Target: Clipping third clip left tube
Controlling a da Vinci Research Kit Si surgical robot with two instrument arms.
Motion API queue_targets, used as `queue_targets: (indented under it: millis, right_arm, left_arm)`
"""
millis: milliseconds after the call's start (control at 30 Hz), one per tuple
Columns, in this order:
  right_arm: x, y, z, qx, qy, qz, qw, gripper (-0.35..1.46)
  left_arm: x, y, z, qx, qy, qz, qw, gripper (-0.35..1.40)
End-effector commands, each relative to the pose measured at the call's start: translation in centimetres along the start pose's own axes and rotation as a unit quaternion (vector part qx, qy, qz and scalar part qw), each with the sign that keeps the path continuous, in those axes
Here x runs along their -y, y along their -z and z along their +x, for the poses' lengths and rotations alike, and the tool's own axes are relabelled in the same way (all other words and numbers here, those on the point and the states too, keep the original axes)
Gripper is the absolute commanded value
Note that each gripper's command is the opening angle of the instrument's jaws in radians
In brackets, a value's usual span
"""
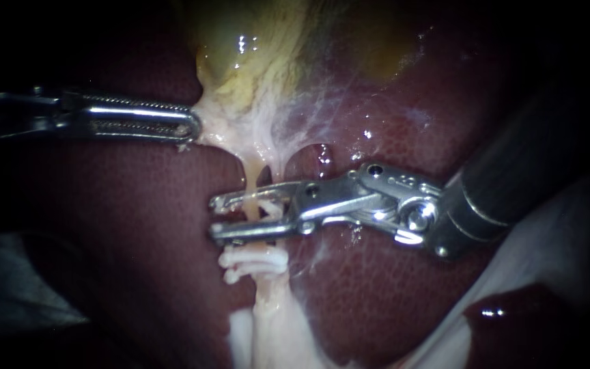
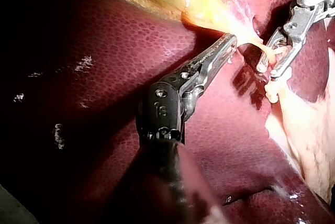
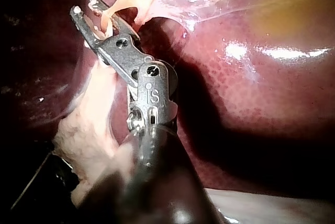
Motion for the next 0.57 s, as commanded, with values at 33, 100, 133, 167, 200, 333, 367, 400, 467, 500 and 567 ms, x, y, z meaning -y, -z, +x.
queue_targets:
  millis: [33,100,133,167,200,333,367,400,467,500,567]
  right_arm:
    - [0.01,-0.01,0.00,0.001,-0.006,0.001,1.0000,-0.30]
    - [0.02,0.00,0.00,0.002,-0.008,0.004,1.0000,-0.35]
    - [0.02,-0.01,0.00,0.001,-0.017,0.006,0.9998,-0.35]
    - [0.03,-0.01,0.00,0.000,-0.017,0.000,0.9999,-0.35]
    - [0.03,-0.01,0.00,0.001,-0.017,-0.003,0.9999,-0.35]
    - [0.04,-0.01,0.00,0.003,-0.017,-0.003,0.9998,-0.35]
    - [0.03,-0.01,0.00,0.003,-0.017,-0.003,0.9998,-0.35]
    - [0.02,-0.01,0.00,0.002,-0.017,-0.004,0.9998,-0.35]
    - [0.01,0.00,-0.01,0.002,-0.017,-0.004,0.9998,-0.35]
    - [0.00,0.00,-0.01,0.002,-0.017,-0.004,0.9998,-0.35]
    - [-0.01,0.01,-0.01,0.003,-0.017,-0.003,0.9998,-0.35]
  left_arm:
    - [0.00,0.00,0.00,0.000,0.000,0.000,1.0000,-0.35]
    - [0.00,0.00,0.00,0.000,0.000,0.000,1.0000,-0.35]
    - [0.00,0.00,0.00,0.000,0.000,0.000,1.0000,-0.35]
    - [0.00,0.00,0.00,0.000,0.000,0.000,1.0000,-0.35]
    - [0.00,0.00,0.00,0.000,0.000,0.000,1.0000,-0.35]
    - [0.00,0.00,0.00,0.000,0.000,0.000,1.0000,-0.35]
    - [0.00,0.00,0.00,0.000,0.000,0.000,1.0000,-0.35]
    - [0.00,0.00,0.00,0.000,0.000,0.000,1.0000,-0.35]
    - [0.00,0.00,0.00,0.000,0.000,0.000,1.0000,-0.35]
    - [0.00,-0.01,0.00,0.000,0.000,0.000,1.0000,-0.35]
    - [0.00,0.00,0.00,0.000,0.000,0.000,1.0000,-0.35]
